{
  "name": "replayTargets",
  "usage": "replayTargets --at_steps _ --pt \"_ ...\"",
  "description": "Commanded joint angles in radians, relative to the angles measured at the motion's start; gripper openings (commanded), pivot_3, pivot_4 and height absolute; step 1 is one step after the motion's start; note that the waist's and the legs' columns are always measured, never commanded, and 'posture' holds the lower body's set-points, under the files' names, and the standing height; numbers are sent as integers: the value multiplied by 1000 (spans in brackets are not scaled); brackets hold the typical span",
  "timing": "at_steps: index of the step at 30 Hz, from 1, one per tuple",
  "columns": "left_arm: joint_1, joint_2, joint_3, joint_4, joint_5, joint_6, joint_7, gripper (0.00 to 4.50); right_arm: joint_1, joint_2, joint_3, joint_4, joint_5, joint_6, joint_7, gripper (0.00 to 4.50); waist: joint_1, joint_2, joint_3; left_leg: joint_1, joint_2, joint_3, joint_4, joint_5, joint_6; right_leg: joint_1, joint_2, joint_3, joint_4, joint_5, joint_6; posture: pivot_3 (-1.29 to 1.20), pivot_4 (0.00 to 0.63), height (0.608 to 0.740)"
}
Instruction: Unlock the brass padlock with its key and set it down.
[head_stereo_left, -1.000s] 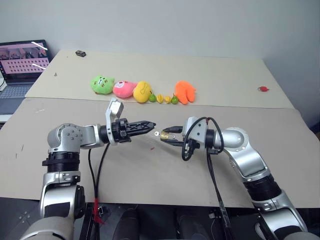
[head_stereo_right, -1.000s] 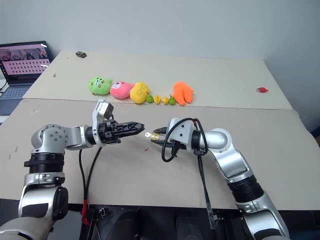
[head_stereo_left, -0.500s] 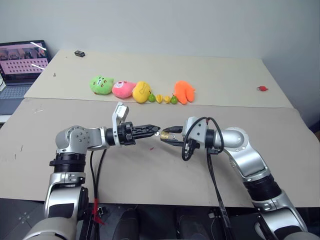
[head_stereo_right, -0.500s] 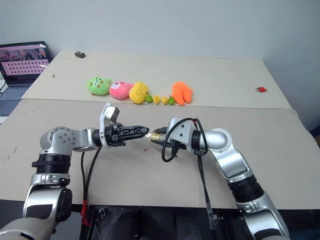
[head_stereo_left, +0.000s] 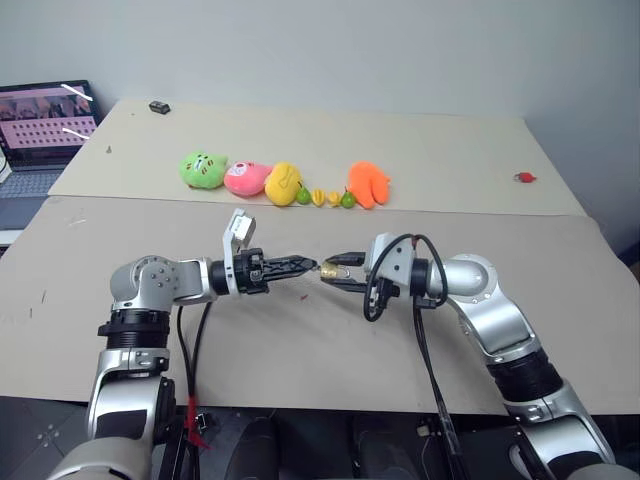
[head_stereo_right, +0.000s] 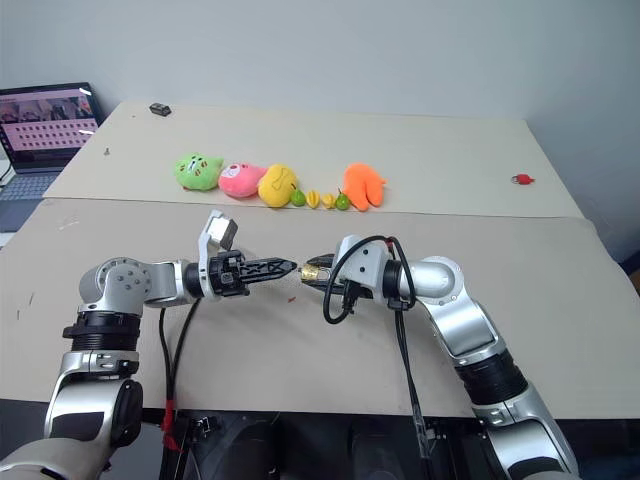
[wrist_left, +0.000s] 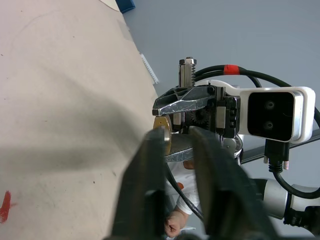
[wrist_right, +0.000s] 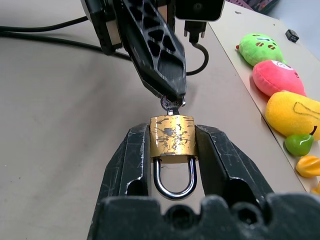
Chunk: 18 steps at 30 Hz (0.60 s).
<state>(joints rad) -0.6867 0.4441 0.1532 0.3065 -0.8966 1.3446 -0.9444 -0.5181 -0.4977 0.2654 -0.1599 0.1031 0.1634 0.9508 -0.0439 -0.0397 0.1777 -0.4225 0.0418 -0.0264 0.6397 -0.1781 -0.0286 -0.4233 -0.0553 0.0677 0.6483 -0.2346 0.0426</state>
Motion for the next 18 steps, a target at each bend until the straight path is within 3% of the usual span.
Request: replayTargets --at_steps 1,14,18 --pt "1 -4 -21 -29 -1 -11 -20 65 -12 -1 -21 -26 10 1 -10 933 1 0 0 0 0 0 0 0 0 0 0 0 0 0 0 0 150 722" --pt "3 -15 -18 -39 -6 -31 -26 65 -14 0 -20 -26 8 1 -11 933 1 0 0 0 0 0 0 0 0 0 0 0 0 0 0 0 150 722" --pt "9 -15 -32 -37 56 -160 -31 65 -16 0 -18 -21 7 -2 -11 933 1 0 0 0 0 0 0 0 0 0 0 0 0 0 0 0 150 722"
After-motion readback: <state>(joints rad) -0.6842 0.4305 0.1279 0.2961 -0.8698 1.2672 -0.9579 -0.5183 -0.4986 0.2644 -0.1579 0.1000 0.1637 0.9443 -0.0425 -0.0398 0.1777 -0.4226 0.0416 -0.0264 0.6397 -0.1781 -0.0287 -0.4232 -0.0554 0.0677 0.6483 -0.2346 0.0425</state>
